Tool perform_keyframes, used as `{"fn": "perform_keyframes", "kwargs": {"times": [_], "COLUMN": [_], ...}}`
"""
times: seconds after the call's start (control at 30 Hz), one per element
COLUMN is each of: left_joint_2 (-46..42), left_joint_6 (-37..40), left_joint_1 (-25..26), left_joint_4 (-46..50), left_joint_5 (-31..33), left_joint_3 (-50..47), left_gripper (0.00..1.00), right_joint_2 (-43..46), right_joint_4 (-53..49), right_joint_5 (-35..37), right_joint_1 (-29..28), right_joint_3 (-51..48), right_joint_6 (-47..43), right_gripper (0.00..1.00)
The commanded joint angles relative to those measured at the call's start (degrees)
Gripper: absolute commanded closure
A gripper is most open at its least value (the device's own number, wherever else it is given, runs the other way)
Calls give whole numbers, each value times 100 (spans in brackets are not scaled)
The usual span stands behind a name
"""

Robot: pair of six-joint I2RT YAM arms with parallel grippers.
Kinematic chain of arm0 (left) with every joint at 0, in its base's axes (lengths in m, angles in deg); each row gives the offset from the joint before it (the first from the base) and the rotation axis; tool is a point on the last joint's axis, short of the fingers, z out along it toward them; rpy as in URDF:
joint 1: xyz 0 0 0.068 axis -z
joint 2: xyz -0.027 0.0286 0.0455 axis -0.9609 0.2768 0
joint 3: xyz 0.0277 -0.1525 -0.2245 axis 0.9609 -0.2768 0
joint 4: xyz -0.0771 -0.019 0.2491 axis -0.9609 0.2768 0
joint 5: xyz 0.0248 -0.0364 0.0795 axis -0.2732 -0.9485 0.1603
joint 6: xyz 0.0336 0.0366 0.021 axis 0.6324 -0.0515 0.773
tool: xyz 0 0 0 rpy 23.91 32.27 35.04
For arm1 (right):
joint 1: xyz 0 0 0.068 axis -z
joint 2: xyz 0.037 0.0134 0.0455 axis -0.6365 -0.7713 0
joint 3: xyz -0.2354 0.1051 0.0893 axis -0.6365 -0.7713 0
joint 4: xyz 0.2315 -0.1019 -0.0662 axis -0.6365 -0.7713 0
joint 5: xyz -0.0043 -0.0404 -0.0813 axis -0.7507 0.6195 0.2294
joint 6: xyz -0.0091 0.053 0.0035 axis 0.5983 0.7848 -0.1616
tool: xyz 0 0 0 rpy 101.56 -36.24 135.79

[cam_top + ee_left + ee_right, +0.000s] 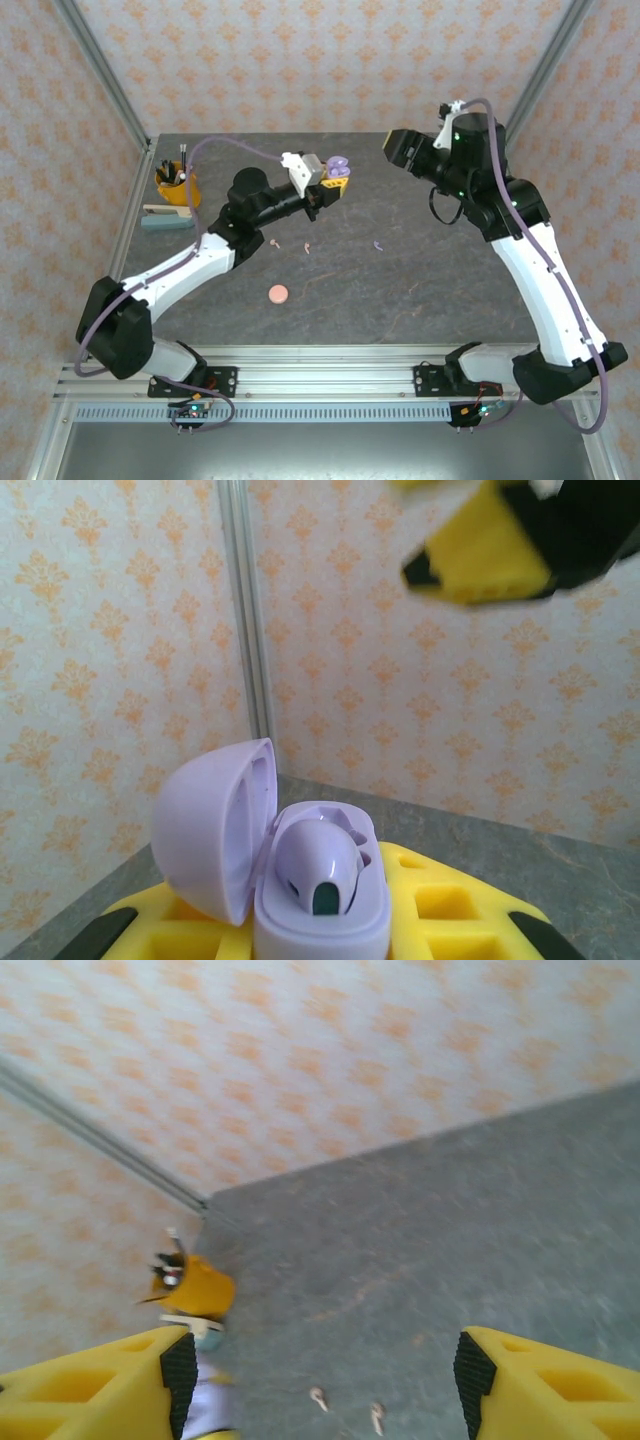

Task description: Insert wireless bluetooth earbuds into charging case

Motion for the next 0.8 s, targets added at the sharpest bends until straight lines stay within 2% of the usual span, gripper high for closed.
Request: {"fn": "perform_keyframes", "kwargs": {"times": [0.0,0.23,0.43,0.57,0.77], "left_joint_2": [-380,-818,-1001,-1073,-1116], "left_joint_6": [-64,-77,-126,-147,-186], "left_joint_1": [35,32,44,54,66], "left_joint_4": [-202,-20,57,25,10], "left_joint_5": [148,279,317,362,399], "left_joint_3": [-185,-470,-574,-655,-709], "left_gripper": [100,100,100,100,100], "right_joint_2": [-560,-2110,-3221,-3557,-3850], "right_joint_4": [-654,-925,-947,-936,-851], "right_joint_5": [212,670,483,462,377], "right_joint_1": [63,72,63,39,-34], "right_joint_3": [-698,-1399,-1293,-1215,-1083], "right_joint_6": [106,4,-68,-123,-285], "right_gripper": [30,37,47,53,52]}}
